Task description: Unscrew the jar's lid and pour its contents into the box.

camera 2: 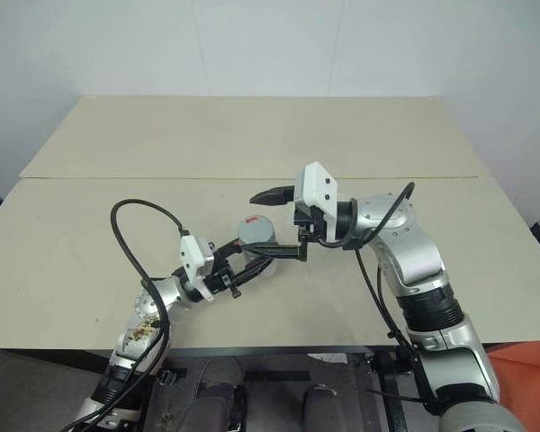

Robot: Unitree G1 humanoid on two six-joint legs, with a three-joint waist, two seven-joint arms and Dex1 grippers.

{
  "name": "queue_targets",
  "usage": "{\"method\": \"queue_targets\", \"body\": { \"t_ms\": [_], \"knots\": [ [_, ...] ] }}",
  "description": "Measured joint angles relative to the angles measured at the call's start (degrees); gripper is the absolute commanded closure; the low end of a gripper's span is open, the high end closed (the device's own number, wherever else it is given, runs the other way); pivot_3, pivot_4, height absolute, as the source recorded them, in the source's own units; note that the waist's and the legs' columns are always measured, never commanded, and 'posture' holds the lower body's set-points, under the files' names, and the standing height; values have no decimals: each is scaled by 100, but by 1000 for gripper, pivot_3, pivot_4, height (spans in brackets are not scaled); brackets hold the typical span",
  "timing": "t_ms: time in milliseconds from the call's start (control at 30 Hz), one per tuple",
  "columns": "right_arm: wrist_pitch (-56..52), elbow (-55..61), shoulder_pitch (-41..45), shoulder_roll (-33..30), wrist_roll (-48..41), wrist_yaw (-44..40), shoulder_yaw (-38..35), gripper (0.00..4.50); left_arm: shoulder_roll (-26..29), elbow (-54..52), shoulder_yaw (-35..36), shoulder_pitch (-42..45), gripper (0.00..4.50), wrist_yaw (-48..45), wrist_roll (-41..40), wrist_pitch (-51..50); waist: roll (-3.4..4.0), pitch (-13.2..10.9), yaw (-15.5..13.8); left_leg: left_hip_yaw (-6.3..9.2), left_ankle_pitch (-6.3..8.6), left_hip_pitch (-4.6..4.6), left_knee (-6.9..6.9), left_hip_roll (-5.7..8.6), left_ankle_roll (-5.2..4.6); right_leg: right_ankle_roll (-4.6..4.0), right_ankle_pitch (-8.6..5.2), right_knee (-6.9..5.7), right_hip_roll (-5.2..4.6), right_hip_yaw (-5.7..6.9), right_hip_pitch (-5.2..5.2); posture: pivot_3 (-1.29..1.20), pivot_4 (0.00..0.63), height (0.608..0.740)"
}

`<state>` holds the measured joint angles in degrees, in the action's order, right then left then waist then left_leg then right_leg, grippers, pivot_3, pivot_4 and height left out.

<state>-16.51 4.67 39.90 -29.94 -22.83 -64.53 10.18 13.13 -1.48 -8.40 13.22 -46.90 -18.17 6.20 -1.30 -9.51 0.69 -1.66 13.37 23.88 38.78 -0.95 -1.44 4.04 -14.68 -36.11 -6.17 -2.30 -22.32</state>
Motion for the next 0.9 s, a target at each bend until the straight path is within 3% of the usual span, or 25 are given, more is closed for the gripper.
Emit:
{"method": "queue_targets", "body": {
  "t_ms": [900],
  "knots": [
    [518, -1087, -72, -574, 238, -261, -352, 38, 32, -29, 14, -10, 2544, -133, 5, 97, 0, 0, 0, -1, 0, 0, -1, 1, 0, 0, 0, 2, 0, -1, 2, 0, 150, 740]
  ]
}}
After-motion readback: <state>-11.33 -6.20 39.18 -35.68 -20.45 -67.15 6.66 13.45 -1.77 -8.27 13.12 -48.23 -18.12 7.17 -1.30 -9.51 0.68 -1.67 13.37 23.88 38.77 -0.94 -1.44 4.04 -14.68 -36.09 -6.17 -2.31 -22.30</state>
